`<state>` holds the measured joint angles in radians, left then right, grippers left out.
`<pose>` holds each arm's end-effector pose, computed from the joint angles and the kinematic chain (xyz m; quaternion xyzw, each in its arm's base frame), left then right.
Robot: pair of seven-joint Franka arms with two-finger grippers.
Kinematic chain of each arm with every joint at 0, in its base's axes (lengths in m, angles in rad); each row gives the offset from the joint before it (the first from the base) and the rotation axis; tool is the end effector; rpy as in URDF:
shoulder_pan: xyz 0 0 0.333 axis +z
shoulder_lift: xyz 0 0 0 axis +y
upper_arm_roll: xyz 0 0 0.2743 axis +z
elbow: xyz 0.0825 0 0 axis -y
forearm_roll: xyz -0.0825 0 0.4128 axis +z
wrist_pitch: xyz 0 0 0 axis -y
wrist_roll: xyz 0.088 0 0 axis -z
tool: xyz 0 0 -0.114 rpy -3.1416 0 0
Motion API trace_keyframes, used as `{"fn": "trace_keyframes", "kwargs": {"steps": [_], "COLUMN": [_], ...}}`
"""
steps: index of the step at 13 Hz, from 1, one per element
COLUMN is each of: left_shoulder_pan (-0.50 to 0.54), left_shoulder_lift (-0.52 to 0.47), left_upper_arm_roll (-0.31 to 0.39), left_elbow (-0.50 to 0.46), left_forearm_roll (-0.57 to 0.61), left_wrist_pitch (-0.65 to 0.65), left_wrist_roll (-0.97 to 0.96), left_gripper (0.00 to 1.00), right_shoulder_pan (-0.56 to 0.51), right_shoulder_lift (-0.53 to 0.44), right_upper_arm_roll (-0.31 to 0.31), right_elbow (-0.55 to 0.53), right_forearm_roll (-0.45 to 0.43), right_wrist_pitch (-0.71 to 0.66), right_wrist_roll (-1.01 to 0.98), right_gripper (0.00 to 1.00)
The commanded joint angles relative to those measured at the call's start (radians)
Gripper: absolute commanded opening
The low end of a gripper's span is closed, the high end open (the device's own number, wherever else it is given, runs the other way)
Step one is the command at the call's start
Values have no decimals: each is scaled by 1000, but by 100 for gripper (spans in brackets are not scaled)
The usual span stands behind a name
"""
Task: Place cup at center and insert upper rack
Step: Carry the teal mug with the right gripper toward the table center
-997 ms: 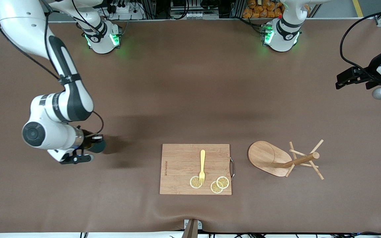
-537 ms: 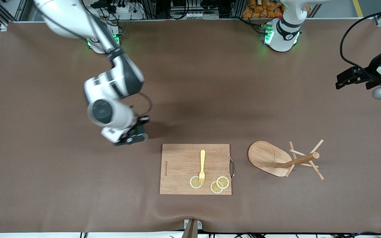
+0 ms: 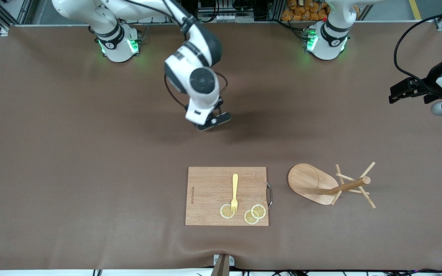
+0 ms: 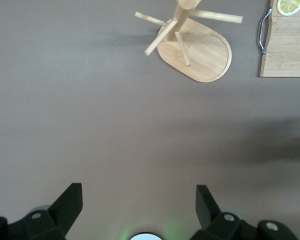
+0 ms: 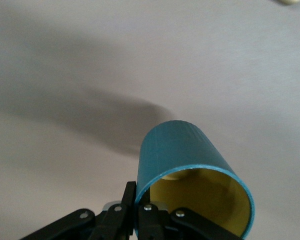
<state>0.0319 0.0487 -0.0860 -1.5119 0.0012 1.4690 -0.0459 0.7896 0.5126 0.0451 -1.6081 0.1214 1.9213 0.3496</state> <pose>0.5841 -0.0304 0.5682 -0.9989 0.0041 0.0457 0.0008 0.4416 0.4980 0.2580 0.9702 0.2110 -0.1191 0.0007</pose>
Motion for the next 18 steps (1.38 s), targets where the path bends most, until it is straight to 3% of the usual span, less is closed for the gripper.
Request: {"fn": "trace_keyframes", "kwargs": {"steps": [1, 6, 12, 14, 15, 18], "left_shoulder_pan": [9, 19, 34, 29, 28, 25], "left_shoulder_lift": [-4, 14, 33, 13, 11, 7], "left_upper_arm_roll": [-5, -5, -3, -11, -14, -14], "left_elbow": [-8, -5, -7, -13, -11, -4], "left_forearm_roll": [-1, 0, 0, -1, -1, -15], "left_wrist_pitch": [2, 25, 34, 28, 28, 28], "left_wrist_roll": [-6, -5, -5, -34, -40, -57], "left_gripper": [100, 100, 100, 100, 100, 100], "right_shoulder_pan": [40, 42, 48, 46, 46, 43], "right_shoulder_lift": [27, 121, 172, 172, 170, 155], "right_upper_arm_roll": [-16, -16, -17, -17, -17, -16], "right_elbow": [16, 46, 105, 105, 105, 129], "right_forearm_roll": [14, 11, 9, 7, 7, 15], "right_wrist_pitch": [2, 128, 128, 131, 131, 119], "right_wrist_roll": [6, 3, 96, 161, 161, 161], "right_gripper": [0, 0, 0, 48, 58, 71]}}
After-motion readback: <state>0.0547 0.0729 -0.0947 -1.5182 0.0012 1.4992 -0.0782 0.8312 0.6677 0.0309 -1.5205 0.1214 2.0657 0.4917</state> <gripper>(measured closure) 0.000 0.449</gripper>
